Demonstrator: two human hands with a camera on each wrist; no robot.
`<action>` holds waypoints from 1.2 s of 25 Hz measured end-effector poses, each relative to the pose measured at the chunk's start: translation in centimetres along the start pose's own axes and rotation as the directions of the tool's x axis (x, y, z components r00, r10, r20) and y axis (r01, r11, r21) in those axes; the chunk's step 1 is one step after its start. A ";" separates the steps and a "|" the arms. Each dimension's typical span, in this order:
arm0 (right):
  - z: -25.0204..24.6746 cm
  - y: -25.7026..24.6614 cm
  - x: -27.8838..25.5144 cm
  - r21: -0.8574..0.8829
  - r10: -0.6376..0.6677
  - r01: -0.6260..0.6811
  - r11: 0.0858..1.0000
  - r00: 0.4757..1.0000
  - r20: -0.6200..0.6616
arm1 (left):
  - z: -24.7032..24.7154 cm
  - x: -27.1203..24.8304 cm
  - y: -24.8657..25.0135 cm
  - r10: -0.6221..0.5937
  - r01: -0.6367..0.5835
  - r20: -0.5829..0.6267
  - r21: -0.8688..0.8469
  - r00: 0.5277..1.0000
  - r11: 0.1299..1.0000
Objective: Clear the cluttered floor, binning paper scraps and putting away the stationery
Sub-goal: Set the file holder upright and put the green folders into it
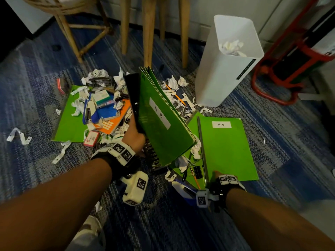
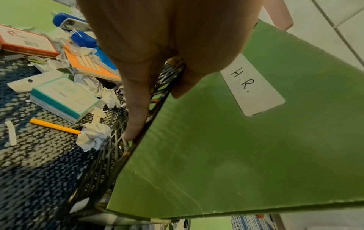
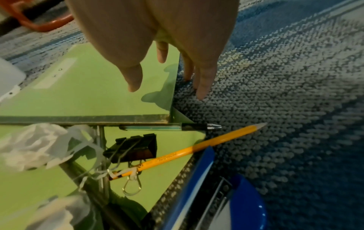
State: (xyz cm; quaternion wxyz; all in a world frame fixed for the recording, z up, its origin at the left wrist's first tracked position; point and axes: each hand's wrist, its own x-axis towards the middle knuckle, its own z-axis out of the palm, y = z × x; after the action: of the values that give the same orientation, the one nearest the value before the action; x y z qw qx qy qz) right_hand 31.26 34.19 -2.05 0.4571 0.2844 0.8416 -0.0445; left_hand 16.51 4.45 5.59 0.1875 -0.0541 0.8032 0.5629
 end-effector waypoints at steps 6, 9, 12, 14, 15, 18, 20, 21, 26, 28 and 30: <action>1.7 3.9 9.7 0.238 -0.025 0.021 0.971 1.000 0.013 | 0.1 0.1 0.2 0.008 -0.009 0.011 0.028 1.000 1.000; -0.6 2.9 5.5 0.266 0.001 0.012 0.964 0.999 -0.047 | 0.0 0.3 0.4 0.039 -0.039 0.007 0.038 0.999 0.998; -0.1 1.4 4.4 0.469 0.010 0.010 0.883 0.999 -0.041 | -0.2 0.2 0.7 0.025 -0.025 -0.011 0.011 1.000 1.000; 1.1 0.3 4.7 0.471 -0.027 0.051 0.881 0.998 -0.058 | -0.2 0.2 0.8 0.020 -0.020 -0.001 0.028 1.000 0.999; 1.7 -0.4 4.6 0.452 -0.069 0.095 0.887 0.995 -0.073 | -0.1 0.1 1.0 0.017 -0.017 0.001 0.037 1.000 0.999; 3.2 -1.7 3.3 0.354 -0.134 0.157 0.922 0.987 -0.087 | 0.0 0.1 0.9 0.022 -0.022 -0.001 0.035 1.000 0.999; 2.7 -1.6 3.1 0.364 -0.146 0.174 0.915 0.984 -0.104 | 0.1 0.2 1.0 -0.009 0.009 -0.007 0.040 1.000 0.999; 2.2 -1.2 3.3 0.424 -0.105 0.150 0.893 0.986 -0.129 | 0.2 0.3 1.1 -0.033 0.032 0.000 0.037 0.999 0.999; -0.3 3.5 5.4 0.722 0.287 -0.143 0.677 0.954 -0.081 | 0.0 0.6 0.9 -0.049 0.049 0.028 0.005 0.998 0.999; 0.1 4.6 7.7 0.725 0.274 -0.188 0.663 0.962 -0.002 | -0.2 0.6 0.6 -0.021 0.021 -0.002 0.028 1.000 0.999; 1.3 5.0 11.1 0.683 0.226 -0.196 0.703 0.973 0.046 | -0.4 0.3 0.4 -0.016 0.015 0.014 0.034 1.000 0.999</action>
State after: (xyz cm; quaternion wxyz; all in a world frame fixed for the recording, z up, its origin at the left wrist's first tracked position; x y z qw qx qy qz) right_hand 30.19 42.74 -10.69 0.3050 0.5277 0.7369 -0.2922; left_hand 15.99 4.31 5.94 0.1985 -0.0532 0.8107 0.5482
